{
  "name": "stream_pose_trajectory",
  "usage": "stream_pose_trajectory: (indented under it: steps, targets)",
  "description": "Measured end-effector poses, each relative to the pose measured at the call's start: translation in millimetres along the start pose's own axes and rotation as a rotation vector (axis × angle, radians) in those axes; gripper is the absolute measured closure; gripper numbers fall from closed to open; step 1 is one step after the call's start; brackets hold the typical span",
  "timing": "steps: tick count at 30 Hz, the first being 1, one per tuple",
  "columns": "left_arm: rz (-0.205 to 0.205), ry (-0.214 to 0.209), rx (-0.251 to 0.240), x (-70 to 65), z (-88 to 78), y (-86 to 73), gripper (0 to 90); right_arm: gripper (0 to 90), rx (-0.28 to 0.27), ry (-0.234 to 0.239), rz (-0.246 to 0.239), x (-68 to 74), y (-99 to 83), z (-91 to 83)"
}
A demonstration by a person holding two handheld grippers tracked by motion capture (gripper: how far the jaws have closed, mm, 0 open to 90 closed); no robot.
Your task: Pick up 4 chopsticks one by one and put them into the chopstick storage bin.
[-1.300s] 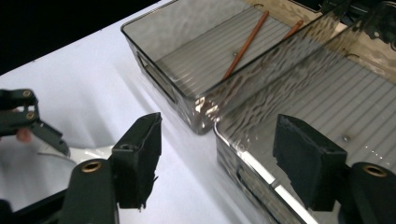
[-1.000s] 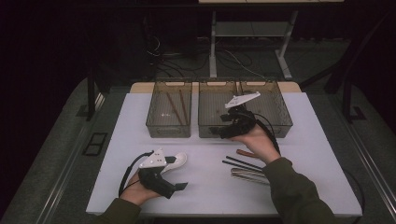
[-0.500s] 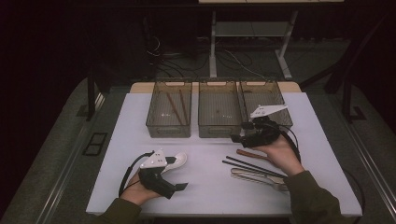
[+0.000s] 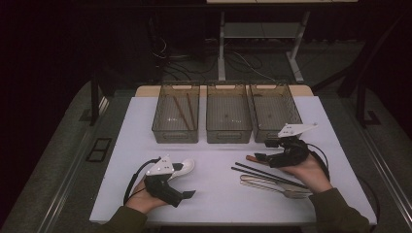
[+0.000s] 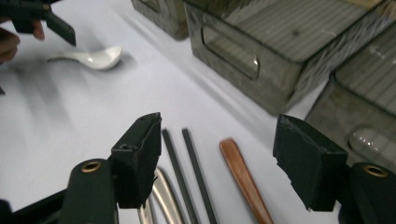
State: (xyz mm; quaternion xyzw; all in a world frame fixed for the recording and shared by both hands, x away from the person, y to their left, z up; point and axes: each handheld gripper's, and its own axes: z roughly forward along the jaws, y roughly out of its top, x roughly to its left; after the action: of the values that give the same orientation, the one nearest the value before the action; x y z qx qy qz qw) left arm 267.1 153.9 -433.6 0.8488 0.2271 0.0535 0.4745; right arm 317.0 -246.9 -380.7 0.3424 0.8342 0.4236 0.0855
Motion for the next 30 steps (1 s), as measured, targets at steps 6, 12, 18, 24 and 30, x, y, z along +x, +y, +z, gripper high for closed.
stream_pose_trajectory:
  steps: [6, 12, 18, 24, 30]
  targets:
    - [0.004, -0.001, 0.006, 0.0, 0.0, -0.1, 0.0, 39.4, 0.009, 0.018, -0.002, -1.8, -14.3, -9.5]
    - [0.009, 0.002, 0.011, -0.8, 0.1, -0.2, 0.0, 46.3, 0.032, 0.009, -0.018, -4.4, -29.4, -16.8]
    - [0.012, 0.000, 0.019, -1.3, 1.4, -0.4, 0.0, 54.4, 0.080, 0.031, -0.030, -12.0, -46.3, -23.0]
    - [0.018, 0.002, 0.025, -1.3, 1.3, -0.3, 0.0, 60.8, 0.115, 0.036, -0.034, -17.3, -56.2, -21.7]
    - [0.019, 0.001, 0.026, -1.2, 1.4, -0.4, 0.0, 71.0, 0.144, 0.044, -0.066, -18.2, -54.4, -11.7]
